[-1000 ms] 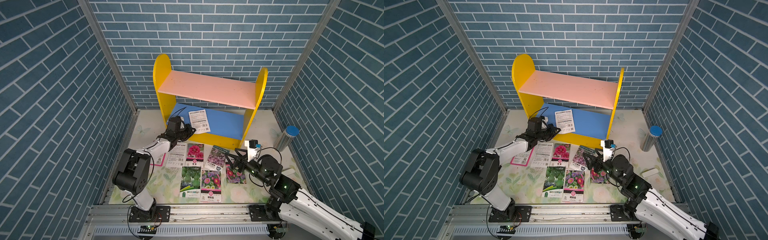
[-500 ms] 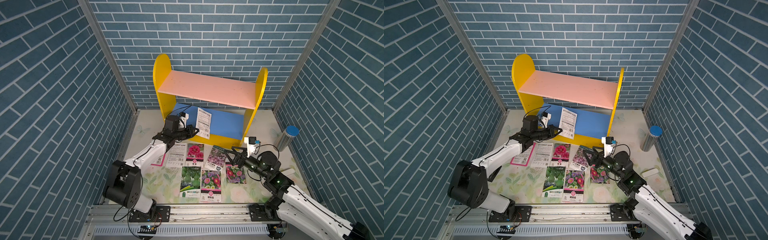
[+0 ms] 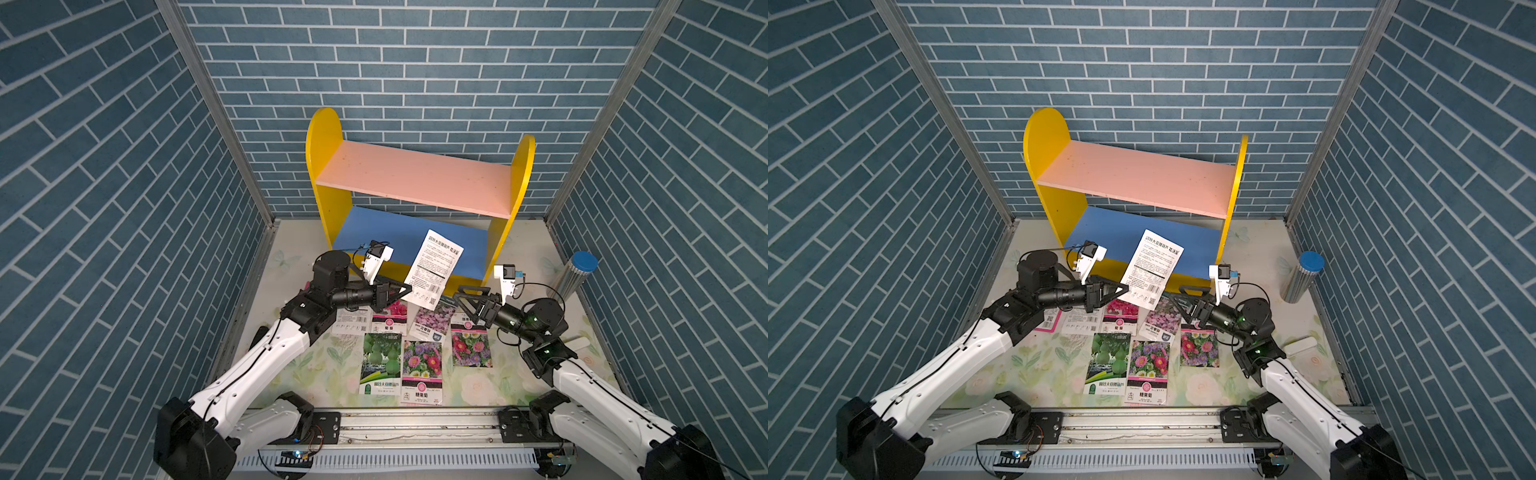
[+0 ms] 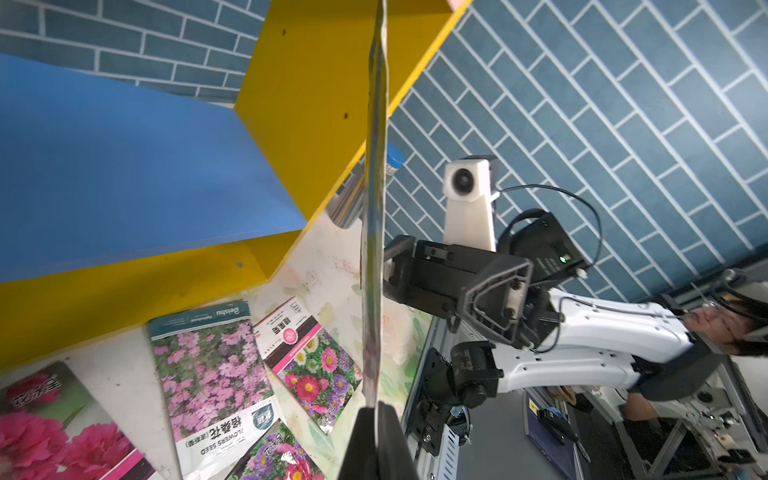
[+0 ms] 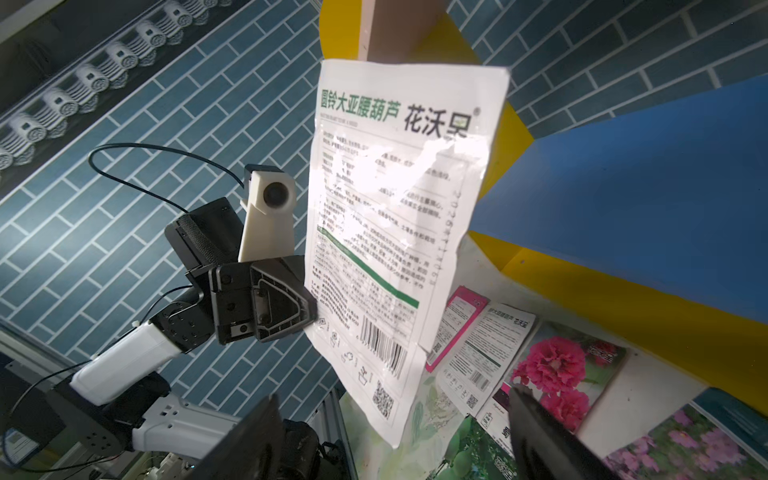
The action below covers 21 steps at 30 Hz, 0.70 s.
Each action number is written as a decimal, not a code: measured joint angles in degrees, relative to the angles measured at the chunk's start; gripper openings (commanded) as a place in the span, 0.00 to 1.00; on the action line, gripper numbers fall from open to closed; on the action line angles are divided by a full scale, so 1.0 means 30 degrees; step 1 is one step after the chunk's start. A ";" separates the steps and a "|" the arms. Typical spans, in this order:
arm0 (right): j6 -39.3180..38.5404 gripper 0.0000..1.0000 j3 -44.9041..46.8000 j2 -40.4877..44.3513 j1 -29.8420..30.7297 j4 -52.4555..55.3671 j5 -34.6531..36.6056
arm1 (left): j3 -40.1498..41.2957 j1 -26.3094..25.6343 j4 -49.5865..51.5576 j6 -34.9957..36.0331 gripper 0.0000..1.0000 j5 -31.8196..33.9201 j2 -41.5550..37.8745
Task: Take the seed bag off the shelf
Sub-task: Pick up the seed packet from the shelf.
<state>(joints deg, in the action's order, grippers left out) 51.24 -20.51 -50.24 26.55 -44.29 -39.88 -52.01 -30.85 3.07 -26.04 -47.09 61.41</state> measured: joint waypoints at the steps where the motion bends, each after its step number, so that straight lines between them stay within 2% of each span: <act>1: 0.0153 0.86 0.0000 -0.0102 -0.0029 -0.0437 -0.0284 | 0.0000 -0.0058 0.0051 0.0058 0.00 -0.0240 -0.0284; 6: 0.0517 0.81 -0.0313 -0.0342 -0.0080 -0.1559 -0.1537 | 0.0000 -0.0240 0.0590 0.0364 0.00 -0.0954 -0.0721; 12: 0.0641 0.71 -0.1282 -0.0284 -0.0095 -0.1829 -0.2331 | 0.0007 -0.0517 0.1122 0.0466 0.00 -0.1137 -0.0678; 21: 0.0663 0.35 -0.1443 -0.0189 -0.0117 -0.1661 -0.2557 | 0.0015 -0.0627 0.2113 0.0656 0.00 -0.0678 -0.0692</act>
<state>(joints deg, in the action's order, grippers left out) 53.23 -24.84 -50.81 26.20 -49.28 -47.55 -51.96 -32.73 9.41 -24.08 -49.12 59.33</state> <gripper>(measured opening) 0.395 0.075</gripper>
